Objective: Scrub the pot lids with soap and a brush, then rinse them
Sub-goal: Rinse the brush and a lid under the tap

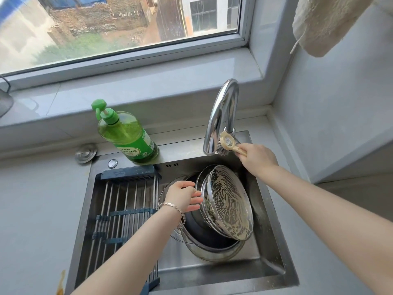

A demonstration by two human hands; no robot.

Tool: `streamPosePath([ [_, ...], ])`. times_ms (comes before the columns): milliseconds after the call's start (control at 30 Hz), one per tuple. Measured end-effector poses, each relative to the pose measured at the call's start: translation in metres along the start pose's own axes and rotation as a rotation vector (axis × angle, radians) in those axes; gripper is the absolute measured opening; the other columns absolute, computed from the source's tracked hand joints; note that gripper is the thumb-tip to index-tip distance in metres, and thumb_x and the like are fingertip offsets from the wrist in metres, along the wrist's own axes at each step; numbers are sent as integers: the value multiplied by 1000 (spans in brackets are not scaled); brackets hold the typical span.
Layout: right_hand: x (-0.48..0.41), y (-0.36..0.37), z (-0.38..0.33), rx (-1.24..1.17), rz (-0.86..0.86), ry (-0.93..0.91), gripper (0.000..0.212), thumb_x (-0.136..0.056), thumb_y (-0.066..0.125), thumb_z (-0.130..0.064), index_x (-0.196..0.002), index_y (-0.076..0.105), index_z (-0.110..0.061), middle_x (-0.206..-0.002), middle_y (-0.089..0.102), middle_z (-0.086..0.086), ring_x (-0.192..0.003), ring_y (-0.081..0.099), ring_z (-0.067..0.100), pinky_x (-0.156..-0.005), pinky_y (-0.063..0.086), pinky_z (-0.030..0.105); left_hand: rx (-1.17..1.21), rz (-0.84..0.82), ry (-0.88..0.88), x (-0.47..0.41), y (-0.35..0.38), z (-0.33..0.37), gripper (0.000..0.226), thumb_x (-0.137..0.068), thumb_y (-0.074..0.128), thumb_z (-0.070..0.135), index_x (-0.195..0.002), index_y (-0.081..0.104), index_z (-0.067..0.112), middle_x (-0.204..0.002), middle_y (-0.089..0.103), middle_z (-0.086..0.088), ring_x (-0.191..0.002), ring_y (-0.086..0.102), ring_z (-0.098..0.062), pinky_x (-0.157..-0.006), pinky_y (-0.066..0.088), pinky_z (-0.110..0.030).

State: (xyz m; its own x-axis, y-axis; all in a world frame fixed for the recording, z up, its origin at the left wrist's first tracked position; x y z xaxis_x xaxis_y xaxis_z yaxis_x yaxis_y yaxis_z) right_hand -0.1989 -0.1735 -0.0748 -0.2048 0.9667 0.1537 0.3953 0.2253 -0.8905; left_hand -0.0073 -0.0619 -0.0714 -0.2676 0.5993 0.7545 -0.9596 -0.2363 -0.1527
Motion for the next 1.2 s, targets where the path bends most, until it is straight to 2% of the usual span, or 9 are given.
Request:
streamPosePath([
  [333,8,2,9,30,-8,17,20,-95,47,-25,-105,64,-25,-94,67,8,-84,57,30,-63,38,29,202,54,-4,8,5,17,21,-95,38,-4,-108,52,5,-102,61,-22,-89,64,-32,-76,52,-38],
  [500,32,-7,-3,-193,-50,49,31,-93,52,-35,-120,60,-22,-101,67,3,-91,59,25,-71,44,31,334,64,28,10,13,23,20,-97,42,7,-115,50,7,-92,56,-14,-84,56,-25,-72,47,-34],
  [567,58,-8,-17,-375,-126,64,42,-95,49,-36,-134,49,-23,-101,68,-2,-91,60,15,-76,44,28,373,64,63,12,18,25,27,-98,39,13,-124,46,9,-108,56,-15,-102,56,-26,-84,46,-35],
  [633,84,-7,-33,-570,-226,102,43,-98,43,-32,-140,40,-26,-82,69,-5,-83,61,6,-73,40,21,421,67,85,17,26,24,37,-100,37,22,-134,40,9,-131,51,-16,-120,51,-28,-98,42,-38],
  [800,127,-2,-63,-931,-342,196,36,-100,40,-23,-124,39,-49,-58,52,0,-31,30,2,-35,26,12,540,1,62,30,41,20,32,-99,37,36,-113,57,16,-98,61,-7,-86,59,-19,-78,49,-36],
  [933,138,0,-75,-1072,-306,285,34,-99,43,-19,-118,48,-46,-50,38,-3,-33,28,1,-34,25,13,248,160,270,36,43,12,16,-97,44,24,-98,59,18,-97,61,-3,-90,56,-18,-78,44,-26],
  [1033,135,4,-81,-1128,-275,350,24,-98,45,-24,-109,59,-40,-43,50,-16,-37,45,-5,-41,35,7,277,143,305,51,56,-2,14,-92,55,27,-102,52,18,-86,60,6,-84,59,-13,-71,45,-19],
  [1100,135,11,-85,-1132,-268,340,23,-98,46,-28,-100,64,-42,-54,63,-17,-57,61,0,-55,51,20,312,195,273,44,53,-2,19,-87,62,29,-97,55,14,-81,60,4,-76,59,-14,-70,46,-23],
  [1200,144,20,-90,-1053,-287,284,27,-98,45,-26,-104,57,-49,-39,42,-16,-39,34,5,-40,29,20,490,162,48,27,39,12,24,-91,57,26,-77,57,7,-70,60,-6,-58,56,-17,-52,49,-26],
])
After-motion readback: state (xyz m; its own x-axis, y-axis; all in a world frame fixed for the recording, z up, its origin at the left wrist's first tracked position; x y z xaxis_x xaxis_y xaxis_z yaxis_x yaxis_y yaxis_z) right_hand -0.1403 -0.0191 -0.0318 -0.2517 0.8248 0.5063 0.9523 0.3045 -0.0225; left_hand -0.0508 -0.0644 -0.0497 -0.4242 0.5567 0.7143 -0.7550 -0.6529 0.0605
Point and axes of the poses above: each hand's wrist, its own x-axis away from the middle knuckle, its own y-axis out of the palm, z = x × y, the point moved 2 cm from there along -x, towards the middle knuckle
